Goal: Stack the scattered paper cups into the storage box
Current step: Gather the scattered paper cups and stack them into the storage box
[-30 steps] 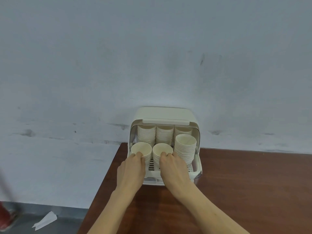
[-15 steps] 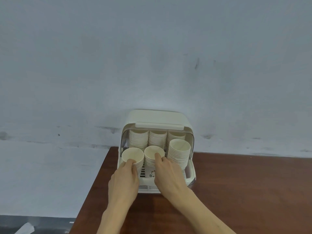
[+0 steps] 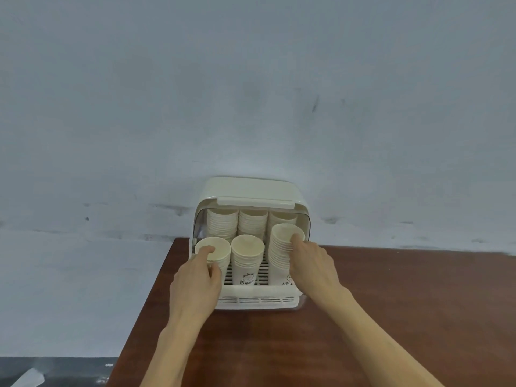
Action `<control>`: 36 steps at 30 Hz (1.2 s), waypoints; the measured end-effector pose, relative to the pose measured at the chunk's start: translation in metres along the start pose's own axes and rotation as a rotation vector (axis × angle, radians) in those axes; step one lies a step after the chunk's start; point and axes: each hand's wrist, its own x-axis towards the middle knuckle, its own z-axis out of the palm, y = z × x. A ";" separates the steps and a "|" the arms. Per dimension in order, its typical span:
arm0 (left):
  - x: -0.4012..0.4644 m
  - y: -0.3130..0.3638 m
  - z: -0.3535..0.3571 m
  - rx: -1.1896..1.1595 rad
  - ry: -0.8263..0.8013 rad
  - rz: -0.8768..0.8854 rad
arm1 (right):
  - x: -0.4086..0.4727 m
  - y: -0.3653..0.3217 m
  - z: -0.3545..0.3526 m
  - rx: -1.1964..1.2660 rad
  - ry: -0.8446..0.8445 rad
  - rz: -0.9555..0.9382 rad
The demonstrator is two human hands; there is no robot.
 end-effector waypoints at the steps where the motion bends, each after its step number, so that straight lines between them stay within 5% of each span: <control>1: 0.000 0.000 0.001 0.015 -0.008 0.005 | 0.001 0.000 0.000 0.003 -0.004 -0.005; 36: 0.023 -0.013 0.006 0.058 -0.233 0.068 | 0.001 -0.006 -0.003 0.040 -0.019 -0.015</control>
